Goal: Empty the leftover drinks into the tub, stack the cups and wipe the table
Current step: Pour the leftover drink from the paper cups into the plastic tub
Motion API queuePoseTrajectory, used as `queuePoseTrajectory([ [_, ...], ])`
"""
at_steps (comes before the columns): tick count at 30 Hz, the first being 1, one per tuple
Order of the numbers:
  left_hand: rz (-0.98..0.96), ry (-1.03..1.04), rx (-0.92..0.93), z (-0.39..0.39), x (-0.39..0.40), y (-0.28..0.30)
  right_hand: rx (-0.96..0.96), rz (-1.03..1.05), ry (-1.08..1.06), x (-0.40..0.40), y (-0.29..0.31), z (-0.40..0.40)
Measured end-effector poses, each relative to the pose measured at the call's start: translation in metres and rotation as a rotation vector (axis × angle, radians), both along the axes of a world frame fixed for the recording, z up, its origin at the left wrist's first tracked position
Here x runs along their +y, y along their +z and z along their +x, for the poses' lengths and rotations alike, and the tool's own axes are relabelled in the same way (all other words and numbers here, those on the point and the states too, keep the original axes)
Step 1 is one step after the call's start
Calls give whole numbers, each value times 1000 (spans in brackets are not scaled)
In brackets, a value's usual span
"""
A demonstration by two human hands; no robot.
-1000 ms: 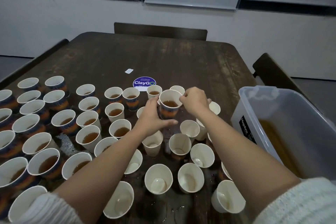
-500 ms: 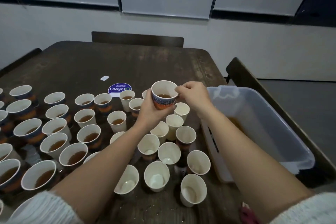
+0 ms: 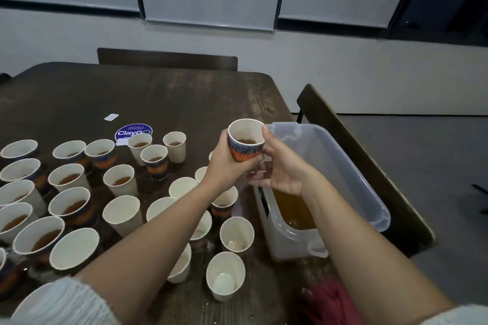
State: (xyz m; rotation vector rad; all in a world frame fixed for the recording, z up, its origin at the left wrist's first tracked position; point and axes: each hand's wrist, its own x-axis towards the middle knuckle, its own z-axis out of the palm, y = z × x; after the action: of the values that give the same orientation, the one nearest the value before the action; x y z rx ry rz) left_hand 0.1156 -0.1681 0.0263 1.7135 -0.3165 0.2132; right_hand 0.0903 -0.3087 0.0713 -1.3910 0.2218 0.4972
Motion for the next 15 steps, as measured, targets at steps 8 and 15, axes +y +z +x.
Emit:
queuePoseTrajectory([
  [8,66,-173,29,12,-46,0,-63,27,-170,-42,-8,6],
  [15,598,-17,56,26,-66,-28,-157,-171,-352,-79,-24,15],
])
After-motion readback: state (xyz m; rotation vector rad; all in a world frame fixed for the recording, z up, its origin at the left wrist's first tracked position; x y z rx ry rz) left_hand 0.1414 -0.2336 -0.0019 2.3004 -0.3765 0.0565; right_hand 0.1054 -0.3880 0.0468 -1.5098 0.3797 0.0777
